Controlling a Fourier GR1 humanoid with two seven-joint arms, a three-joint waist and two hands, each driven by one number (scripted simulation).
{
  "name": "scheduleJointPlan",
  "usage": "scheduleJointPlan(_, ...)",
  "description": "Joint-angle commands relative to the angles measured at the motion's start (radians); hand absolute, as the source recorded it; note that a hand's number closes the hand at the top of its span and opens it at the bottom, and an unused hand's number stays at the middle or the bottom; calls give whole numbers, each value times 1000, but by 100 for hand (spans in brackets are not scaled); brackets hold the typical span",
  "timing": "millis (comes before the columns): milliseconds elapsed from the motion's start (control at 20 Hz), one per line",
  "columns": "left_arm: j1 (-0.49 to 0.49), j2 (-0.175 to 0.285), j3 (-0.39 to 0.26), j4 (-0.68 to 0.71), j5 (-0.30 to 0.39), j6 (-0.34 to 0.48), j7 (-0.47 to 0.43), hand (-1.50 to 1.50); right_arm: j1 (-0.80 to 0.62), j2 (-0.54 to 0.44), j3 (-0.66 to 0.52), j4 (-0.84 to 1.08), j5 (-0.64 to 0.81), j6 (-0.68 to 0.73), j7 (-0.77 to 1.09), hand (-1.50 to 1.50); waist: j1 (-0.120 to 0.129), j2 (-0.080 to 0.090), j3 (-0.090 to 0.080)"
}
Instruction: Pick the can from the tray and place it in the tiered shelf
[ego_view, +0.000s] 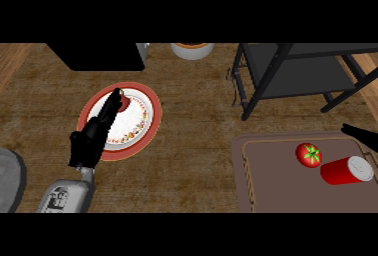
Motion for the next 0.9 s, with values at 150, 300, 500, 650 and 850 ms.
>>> scheduleJointPlan(150, -3, -25, 14, 3, -21, -3, -1, 0, -65, 37, 1, 118, 100, -54, -60, -150, 1, 0, 0)
scheduleJointPlan(300, 39, -6, 10, -46, -11, -38, 3, 0, -116, 9, 7, 214, 130, -54, -93, -150, 7, 0, 0)
scheduleJointPlan(500, 1, -11, 47, 30, -20, -42, -48, 0, -70, 61, 9, 193, 167, -78, -107, -150, 1, 0, 0)
scheduleJointPlan(650, 21, -40, 23, -37, -35, -12, 7, 0, 47, 66, 3, 112, 173, -100, -161, -150, -3, -1, 0)
scheduleJointPlan(850, -19, -31, 64, 98, -24, -35, -78, 0, -47, 107, 60, 216, 234, -126, -139, -150, 0, 1, 0)
